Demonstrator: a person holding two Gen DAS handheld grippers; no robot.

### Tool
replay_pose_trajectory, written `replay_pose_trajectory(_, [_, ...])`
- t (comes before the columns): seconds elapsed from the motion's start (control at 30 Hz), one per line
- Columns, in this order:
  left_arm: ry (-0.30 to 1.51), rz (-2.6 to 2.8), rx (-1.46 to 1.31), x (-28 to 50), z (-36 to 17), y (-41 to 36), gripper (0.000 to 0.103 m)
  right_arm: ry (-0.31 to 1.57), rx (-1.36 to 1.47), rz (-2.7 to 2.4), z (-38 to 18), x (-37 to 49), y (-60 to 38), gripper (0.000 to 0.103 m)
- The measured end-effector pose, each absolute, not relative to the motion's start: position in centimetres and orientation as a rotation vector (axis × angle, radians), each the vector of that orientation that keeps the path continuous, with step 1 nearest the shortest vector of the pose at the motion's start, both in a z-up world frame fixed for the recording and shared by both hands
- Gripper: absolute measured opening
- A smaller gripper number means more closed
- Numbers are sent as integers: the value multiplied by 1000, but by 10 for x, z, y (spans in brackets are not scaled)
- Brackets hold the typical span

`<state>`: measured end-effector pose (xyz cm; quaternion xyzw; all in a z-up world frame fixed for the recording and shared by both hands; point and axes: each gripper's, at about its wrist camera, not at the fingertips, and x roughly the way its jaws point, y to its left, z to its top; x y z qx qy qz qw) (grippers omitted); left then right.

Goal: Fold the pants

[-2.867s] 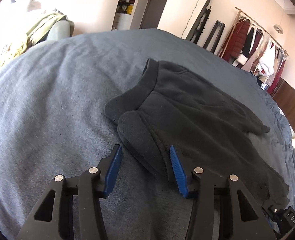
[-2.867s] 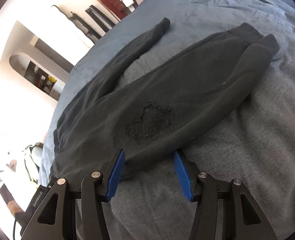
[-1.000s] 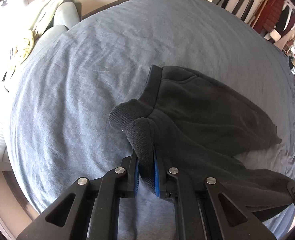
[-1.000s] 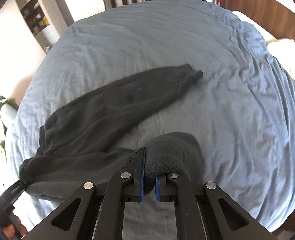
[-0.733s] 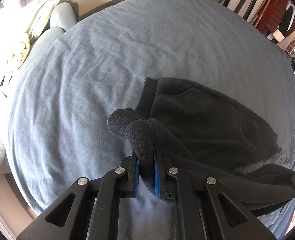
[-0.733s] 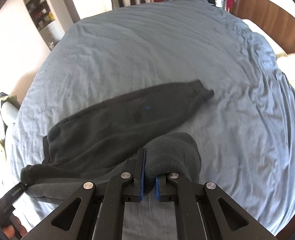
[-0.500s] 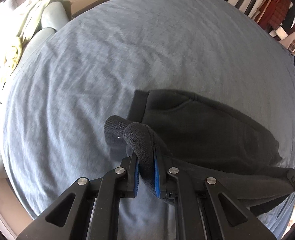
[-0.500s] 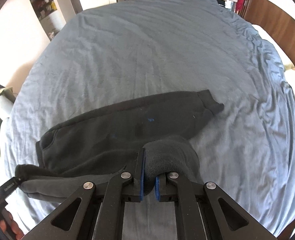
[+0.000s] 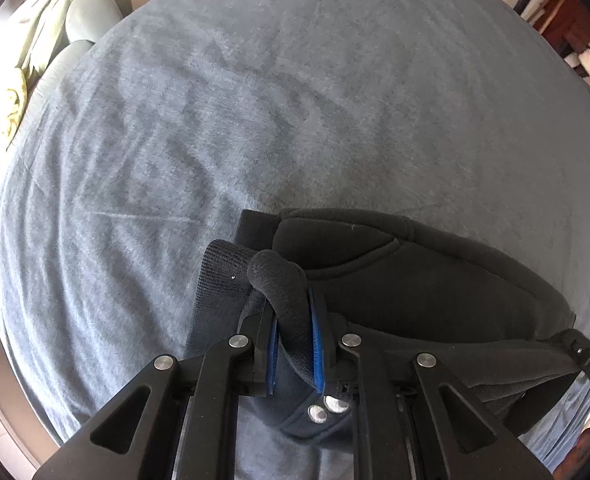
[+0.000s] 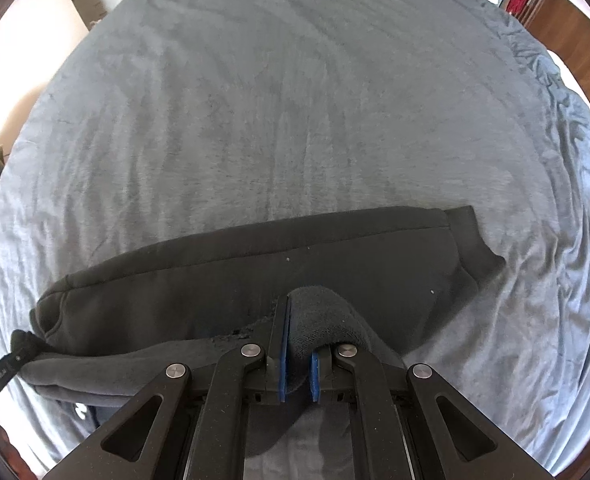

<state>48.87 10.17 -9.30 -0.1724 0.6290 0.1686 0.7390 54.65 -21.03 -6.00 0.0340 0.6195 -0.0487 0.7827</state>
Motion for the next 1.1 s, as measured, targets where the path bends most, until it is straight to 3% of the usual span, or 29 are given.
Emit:
replay_pose_trajectory(0.27, [1443, 382, -408, 515, -107, 107, 22, 1422, 76, -99, -81, 578, -206, 10])
replay_pose_trajectory(0.6, [1564, 374, -410, 565, -113, 115, 35, 1576, 34, -27, -87, 618, -191, 27])
replay_pose_trajectory(0.73, [1664, 339, -367, 583, -116, 110, 45, 1660, 61, -23, -90, 635, -193, 32])
replay_pose_trajectory(0.8, [1697, 315, -324, 590, -114, 106, 48, 1718, 96, 12, -92, 639, -192, 49])
replay_pose_trajectory(0.9, [1627, 342, -228, 600, -94, 102, 76, 1768, 97, 68, -85, 641, -186, 51])
replay_pose_trajectory(1.1, [1481, 314, -91, 615, -47, 102, 80, 1664, 45, 70, -39, 658, -184, 52])
